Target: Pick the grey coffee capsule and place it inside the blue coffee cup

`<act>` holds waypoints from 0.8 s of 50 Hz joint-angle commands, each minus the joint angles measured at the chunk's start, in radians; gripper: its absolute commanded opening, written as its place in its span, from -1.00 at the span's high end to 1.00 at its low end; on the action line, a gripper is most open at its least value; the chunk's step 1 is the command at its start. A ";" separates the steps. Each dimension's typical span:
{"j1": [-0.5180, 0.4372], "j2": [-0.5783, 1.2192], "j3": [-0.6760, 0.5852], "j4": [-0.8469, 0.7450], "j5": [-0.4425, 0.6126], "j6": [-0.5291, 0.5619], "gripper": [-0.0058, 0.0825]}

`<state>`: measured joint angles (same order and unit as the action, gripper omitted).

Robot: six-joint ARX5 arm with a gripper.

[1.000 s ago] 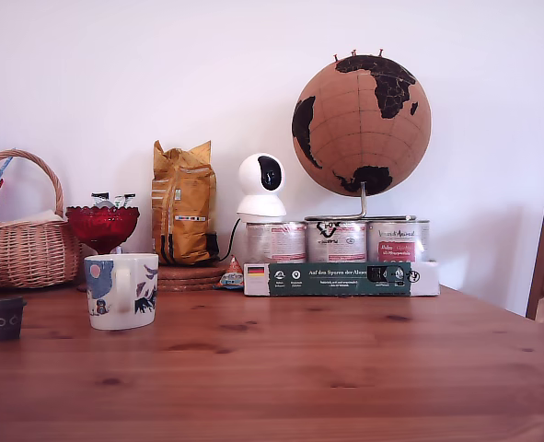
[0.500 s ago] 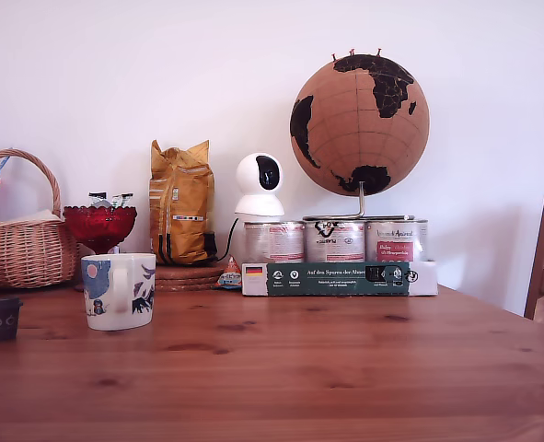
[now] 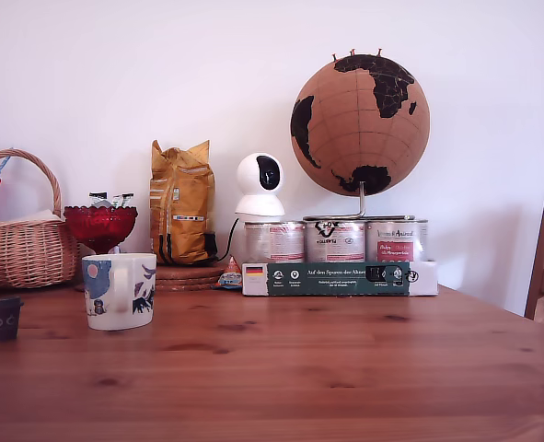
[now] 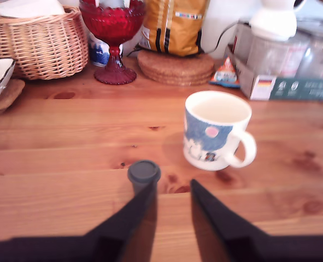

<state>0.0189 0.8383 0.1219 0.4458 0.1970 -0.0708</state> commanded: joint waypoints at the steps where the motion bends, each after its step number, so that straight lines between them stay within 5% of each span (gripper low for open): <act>1: 0.001 0.079 -0.013 0.066 -0.004 0.013 -0.55; 16: 0.000 0.429 0.007 0.365 -0.003 0.053 -0.55; 40: 0.000 0.855 0.268 0.442 0.009 0.091 -0.51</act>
<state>0.0189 1.6558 0.3798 0.8886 0.2031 0.0090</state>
